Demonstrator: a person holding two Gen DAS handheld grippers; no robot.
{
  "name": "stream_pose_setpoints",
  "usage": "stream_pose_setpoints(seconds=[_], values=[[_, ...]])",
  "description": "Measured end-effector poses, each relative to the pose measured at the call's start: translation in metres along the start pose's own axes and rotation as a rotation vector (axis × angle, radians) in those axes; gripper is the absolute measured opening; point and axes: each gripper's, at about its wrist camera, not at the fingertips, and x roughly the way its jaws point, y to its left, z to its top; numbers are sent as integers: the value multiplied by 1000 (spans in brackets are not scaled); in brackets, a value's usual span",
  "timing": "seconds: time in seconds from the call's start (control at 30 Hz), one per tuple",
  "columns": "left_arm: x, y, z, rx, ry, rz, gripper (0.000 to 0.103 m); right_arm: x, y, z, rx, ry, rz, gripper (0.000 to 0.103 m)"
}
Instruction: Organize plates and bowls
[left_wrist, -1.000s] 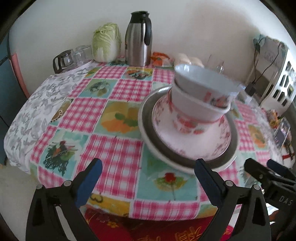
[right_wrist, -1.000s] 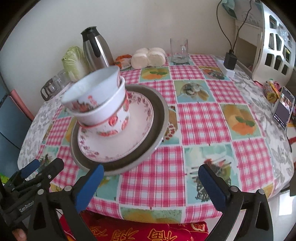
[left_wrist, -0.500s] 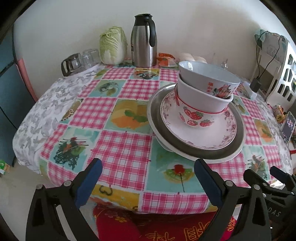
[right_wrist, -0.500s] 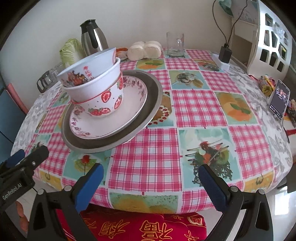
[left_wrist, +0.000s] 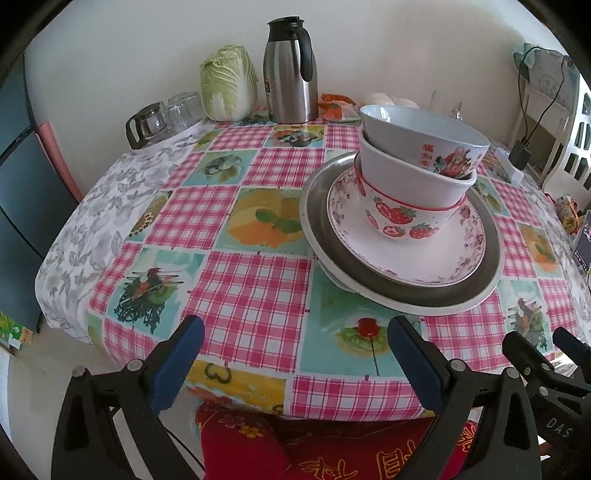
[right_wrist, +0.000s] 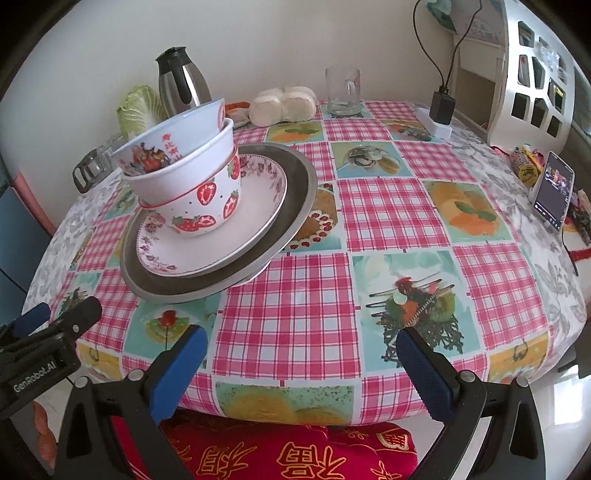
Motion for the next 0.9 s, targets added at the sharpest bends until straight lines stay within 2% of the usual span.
stream_pose_setpoints(seconds=[0.9], values=[[-2, -7, 0, 33, -3, 5, 99, 0, -6, -1, 25, -42, -14, 103]])
